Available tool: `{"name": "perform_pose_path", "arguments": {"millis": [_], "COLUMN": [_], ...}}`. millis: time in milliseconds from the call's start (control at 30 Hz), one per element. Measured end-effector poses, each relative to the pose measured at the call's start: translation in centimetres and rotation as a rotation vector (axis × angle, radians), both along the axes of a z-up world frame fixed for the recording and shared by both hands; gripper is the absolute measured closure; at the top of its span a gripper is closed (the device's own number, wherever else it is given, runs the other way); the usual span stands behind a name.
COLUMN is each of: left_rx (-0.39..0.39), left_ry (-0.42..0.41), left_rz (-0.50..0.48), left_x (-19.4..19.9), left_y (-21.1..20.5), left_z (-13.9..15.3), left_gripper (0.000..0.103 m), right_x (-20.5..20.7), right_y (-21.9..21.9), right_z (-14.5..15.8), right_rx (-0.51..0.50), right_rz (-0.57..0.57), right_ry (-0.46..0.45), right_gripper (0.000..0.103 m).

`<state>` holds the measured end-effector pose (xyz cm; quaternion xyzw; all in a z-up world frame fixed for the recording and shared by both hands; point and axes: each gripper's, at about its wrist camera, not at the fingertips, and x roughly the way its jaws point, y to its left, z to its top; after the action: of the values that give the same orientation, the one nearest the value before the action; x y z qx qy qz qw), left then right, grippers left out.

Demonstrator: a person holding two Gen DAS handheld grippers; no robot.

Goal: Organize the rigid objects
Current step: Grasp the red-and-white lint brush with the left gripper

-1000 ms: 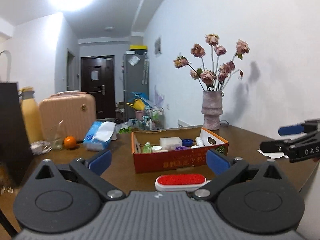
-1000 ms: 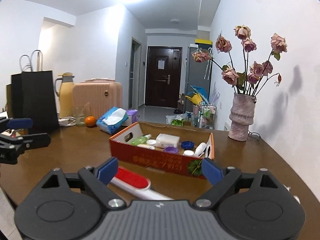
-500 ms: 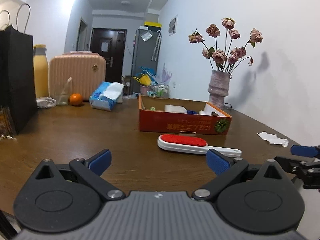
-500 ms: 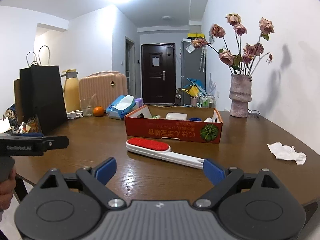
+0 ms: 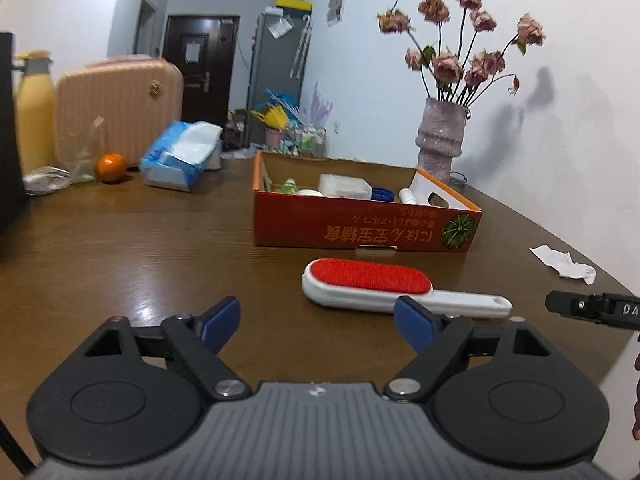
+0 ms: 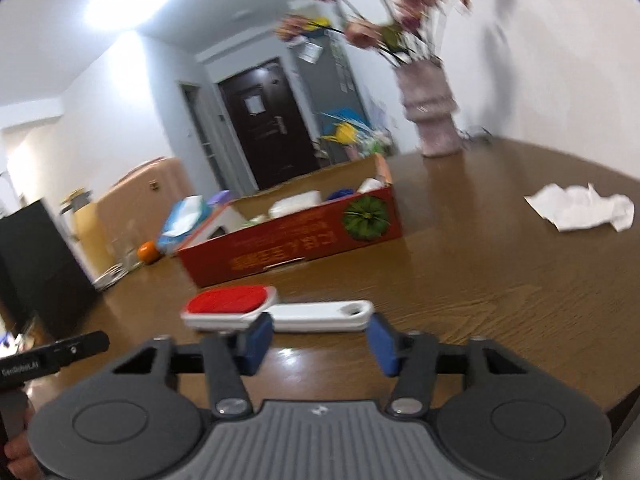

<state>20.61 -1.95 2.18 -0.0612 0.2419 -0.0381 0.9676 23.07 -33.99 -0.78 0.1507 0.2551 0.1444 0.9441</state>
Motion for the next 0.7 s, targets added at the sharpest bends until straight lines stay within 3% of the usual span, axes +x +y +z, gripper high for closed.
{"name": "perform_pose_path", "arguments": {"millis": [67,133,333,433,600,700], "left_rx": [-0.022,-0.053,-0.12,-0.162,-0.234,-0.332], "left_ry": [0.034,0.069,0.133,0.172,0.164,0.185], "left_rz": [-0.008,-0.023,-0.043,-0.06,-0.057,-0.059], "left_x": [2.6,5.2,10.4,11.7,11.3,11.5], "left_y": [0.0,0.1,0.3,0.4,1.1,2.2], "left_z": [-0.4,-0.9,-2.3,-3.3,-4.2,-4.7], "left_gripper": [0.027,0.029,0.038,0.048,0.047,0.046], "right_x": [1.9,3.6,7.2,7.9,8.4,8.8], "right_y": [-0.3,-0.3,0.5,0.9,0.8,0.5], "right_z": [-0.5,-1.1,-2.7,-3.2,-3.2,-3.3], "right_rx": [0.011,0.022,-0.016,-0.045,-0.035,-0.012], "right_rz": [-0.016,-0.019,-0.018,-0.015,-0.013,-0.012], "right_ry": [0.024,0.052,0.115,0.121,0.121,0.128], "right_gripper": [0.076,0.079,0.079,0.081,0.081,0.082]}}
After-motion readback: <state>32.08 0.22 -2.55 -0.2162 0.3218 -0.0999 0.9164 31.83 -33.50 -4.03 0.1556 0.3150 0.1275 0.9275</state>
